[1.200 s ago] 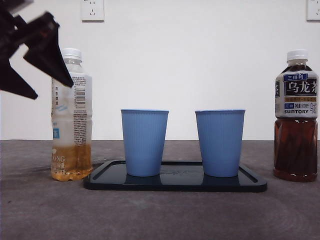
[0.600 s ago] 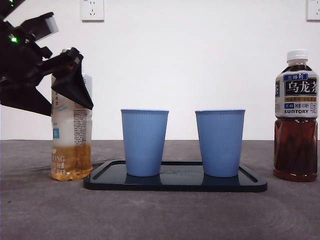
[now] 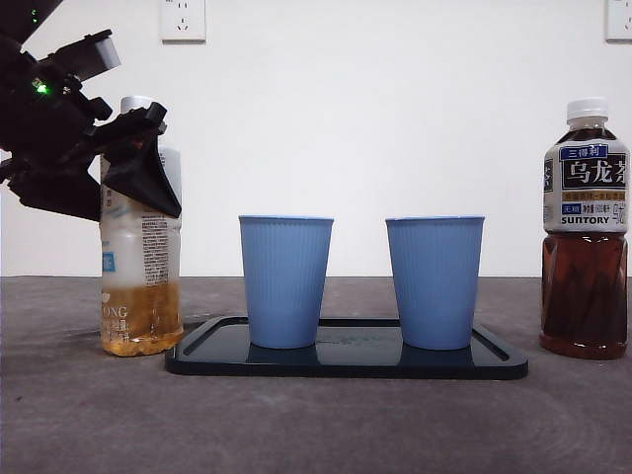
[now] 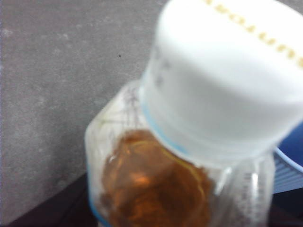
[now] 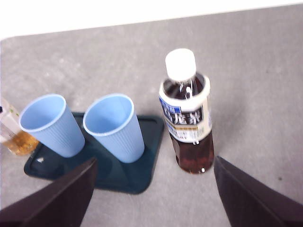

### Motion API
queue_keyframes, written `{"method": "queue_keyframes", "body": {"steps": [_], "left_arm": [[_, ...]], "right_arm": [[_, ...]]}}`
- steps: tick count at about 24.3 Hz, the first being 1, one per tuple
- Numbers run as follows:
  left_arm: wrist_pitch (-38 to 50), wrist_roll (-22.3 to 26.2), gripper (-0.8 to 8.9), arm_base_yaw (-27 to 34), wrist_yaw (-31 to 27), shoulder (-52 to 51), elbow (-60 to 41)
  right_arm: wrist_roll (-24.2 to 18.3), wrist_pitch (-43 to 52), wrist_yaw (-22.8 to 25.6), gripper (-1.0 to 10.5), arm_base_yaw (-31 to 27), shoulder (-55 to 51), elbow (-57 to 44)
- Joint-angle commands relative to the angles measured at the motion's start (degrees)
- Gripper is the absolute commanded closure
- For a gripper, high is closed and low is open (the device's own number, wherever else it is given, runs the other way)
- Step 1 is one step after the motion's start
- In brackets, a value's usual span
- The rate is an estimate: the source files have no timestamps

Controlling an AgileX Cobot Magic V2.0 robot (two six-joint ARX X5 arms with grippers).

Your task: Pour the drink into the cup

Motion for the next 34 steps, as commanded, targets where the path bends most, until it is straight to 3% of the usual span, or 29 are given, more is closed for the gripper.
{"method": "queue_keyframes", "body": {"steps": [1, 8, 14, 22, 34], "left_arm": [[1.8, -0.4, 6.64, -0.5, 0.1, 0.8, 0.4], [0.4, 0.5, 6.67, -0.9, 0.1, -1.0, 1.0], [-11.2, 3.5, 6.69, -1.5, -1.2, -3.4, 6.4], [-27.0, 11.7, 6.68, -5.4, -10.9, -3.4, 15.3], [-41.8, 16.6, 6.69, -11.9, -28.6, 1.6, 25.2]], "right_arm": [[-0.6, 1.7, 0.2, 5.5, 0.2, 0.1, 0.8], [-0.6, 2.1, 0.2, 5.5, 0.2, 0.2, 0.8], [-0.6, 2.1, 0.1, 5.5, 0.2, 0.2, 0.8], [-0.8, 2.1, 0.2, 5.5, 0.2, 0.2, 0.8], [-0.8, 2.1, 0.2, 5.5, 0.2, 0.2, 0.8]]}}
